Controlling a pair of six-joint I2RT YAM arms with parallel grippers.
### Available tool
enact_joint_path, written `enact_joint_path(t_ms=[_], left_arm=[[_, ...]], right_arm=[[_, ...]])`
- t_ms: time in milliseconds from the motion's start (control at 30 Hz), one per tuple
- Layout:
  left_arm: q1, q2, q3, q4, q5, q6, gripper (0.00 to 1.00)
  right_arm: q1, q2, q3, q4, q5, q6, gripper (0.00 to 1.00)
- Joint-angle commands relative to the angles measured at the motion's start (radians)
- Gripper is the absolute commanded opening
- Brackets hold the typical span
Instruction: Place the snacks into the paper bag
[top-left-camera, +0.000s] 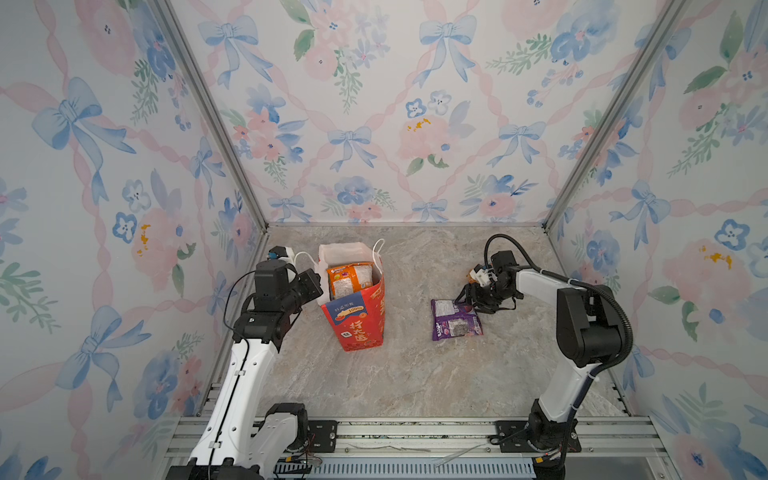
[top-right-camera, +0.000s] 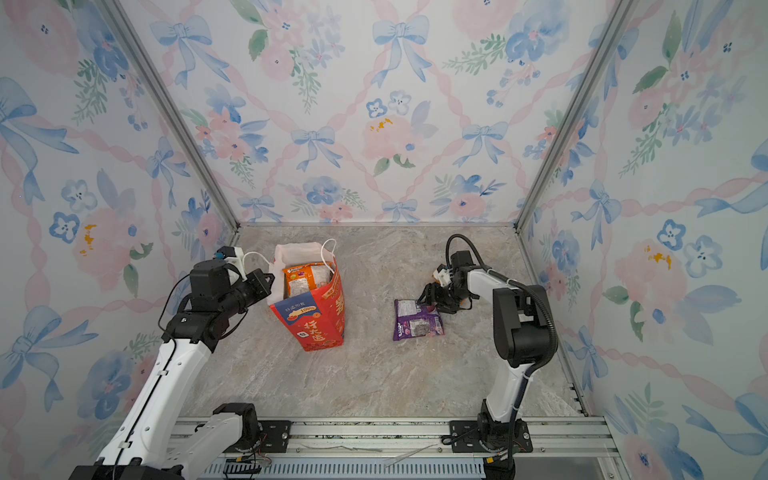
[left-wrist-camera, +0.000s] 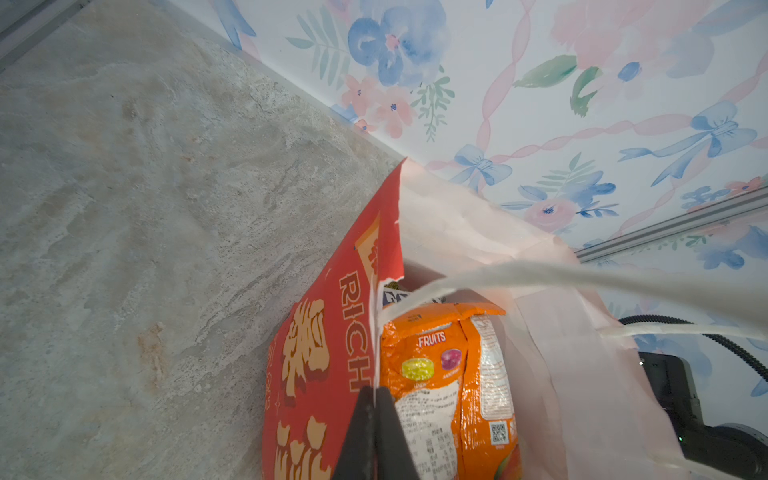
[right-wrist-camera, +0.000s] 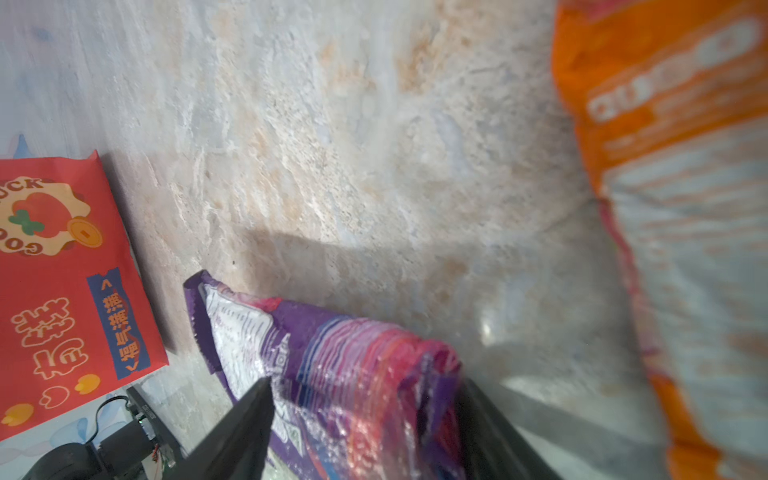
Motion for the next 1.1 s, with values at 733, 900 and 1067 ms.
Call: enact_joint_path(t_ms=[733, 900, 1067], left_arm=[[-0.005, -0.014, -0.008, -0.021, -0.009, -0.007, 0.0], [-0.005, -0.018, -0.006, -0.02, -0.008, -0.007, 0.0], [-0.006, -0.017, -0.005, -0.021, -0.005, -0.007, 0.0]], right_arm=[[0.024, 0.025, 0.004, 0.053, -0.066, 0.051, 0.0], [0.02, 0.012, 0.013, 0.064, -0.1, 0.061, 0.0], [0.017, -0.026, 0.048, 0.05, -0.114, 0.074, 0.0]])
